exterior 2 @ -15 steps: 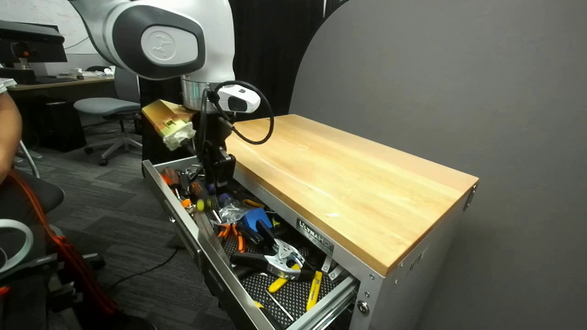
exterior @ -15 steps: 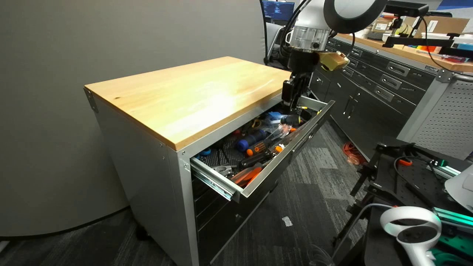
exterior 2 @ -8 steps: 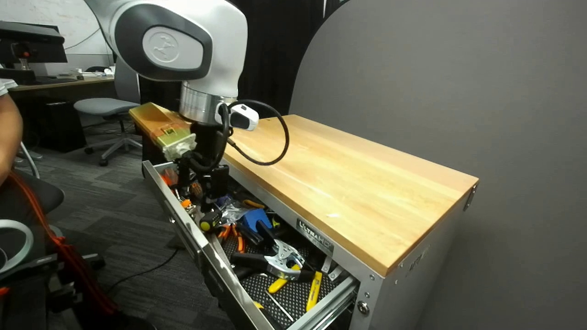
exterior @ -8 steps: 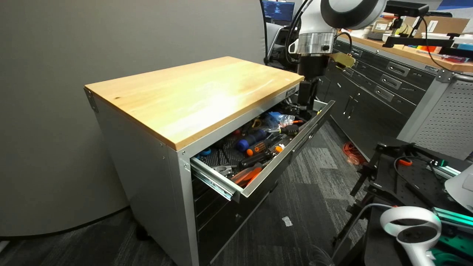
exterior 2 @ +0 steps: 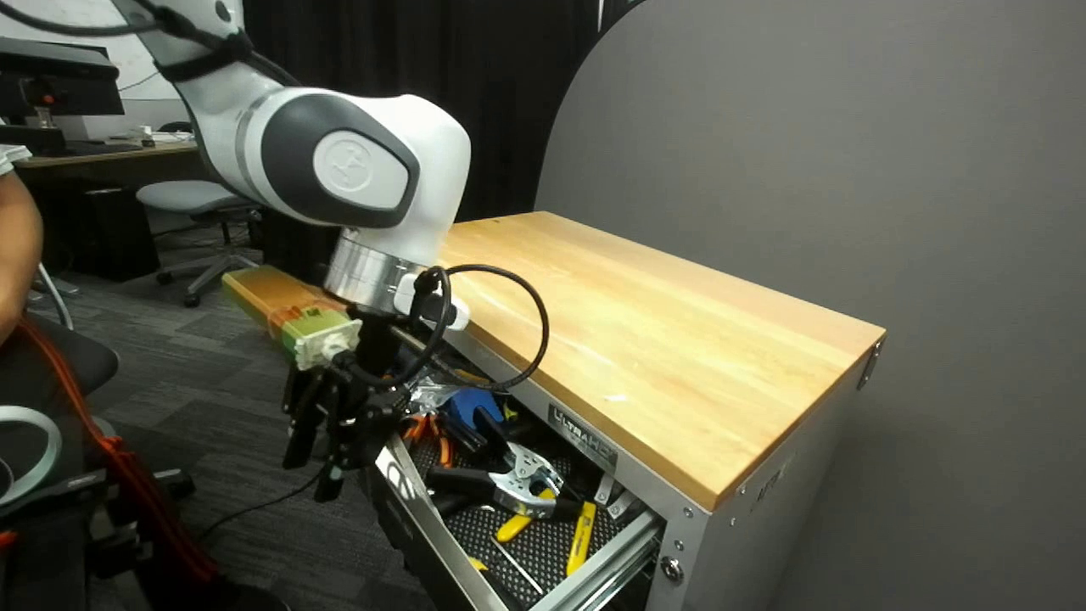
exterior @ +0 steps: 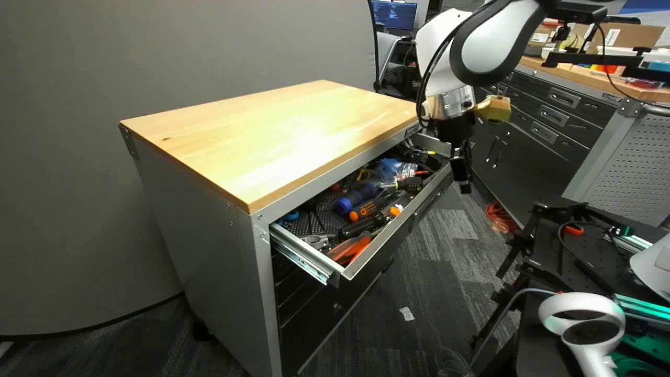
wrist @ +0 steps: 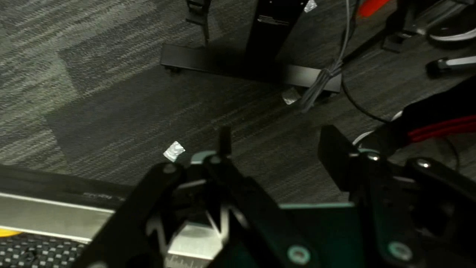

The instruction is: Put the screwdriver in the drawer and close it

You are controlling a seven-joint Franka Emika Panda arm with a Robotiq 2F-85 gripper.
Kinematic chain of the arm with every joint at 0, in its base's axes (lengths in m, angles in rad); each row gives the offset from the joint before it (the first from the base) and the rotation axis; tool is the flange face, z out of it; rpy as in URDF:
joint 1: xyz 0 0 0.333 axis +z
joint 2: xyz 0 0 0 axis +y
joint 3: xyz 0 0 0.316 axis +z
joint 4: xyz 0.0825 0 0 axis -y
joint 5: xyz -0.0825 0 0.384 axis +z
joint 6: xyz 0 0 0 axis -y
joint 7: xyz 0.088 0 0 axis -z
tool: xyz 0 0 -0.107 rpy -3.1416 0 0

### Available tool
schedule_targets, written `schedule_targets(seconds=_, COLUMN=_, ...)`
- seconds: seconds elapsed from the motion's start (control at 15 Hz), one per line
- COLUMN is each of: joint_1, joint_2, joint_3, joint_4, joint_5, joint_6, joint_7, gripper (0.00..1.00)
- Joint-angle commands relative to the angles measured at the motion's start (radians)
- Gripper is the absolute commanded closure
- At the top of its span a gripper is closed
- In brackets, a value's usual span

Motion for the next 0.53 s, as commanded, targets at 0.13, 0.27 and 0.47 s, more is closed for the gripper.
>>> schedule_targets(seconds=0.13, joint_1=0.073, joint_2=0.083, joint_3=-0.039, joint_4=0.019, joint_5=-0.119, joint_6=0.234, joint_7=0.302, gripper=0.84)
schedule_targets(seconds=0.27, joint_1=0.093, joint_2=0.073, joint_3=-0.047, joint_4=0.017, joint_5=-0.12, joint_6=0.301, joint_7=0.369, gripper=0.99)
schedule_targets(seconds=0.47, joint_1=0.117, joint_2=0.067, joint_3=-0.058, joint_4=0.027, joint_5=-0.109, joint_6=0.411, joint_7=0.439, gripper=1.0)
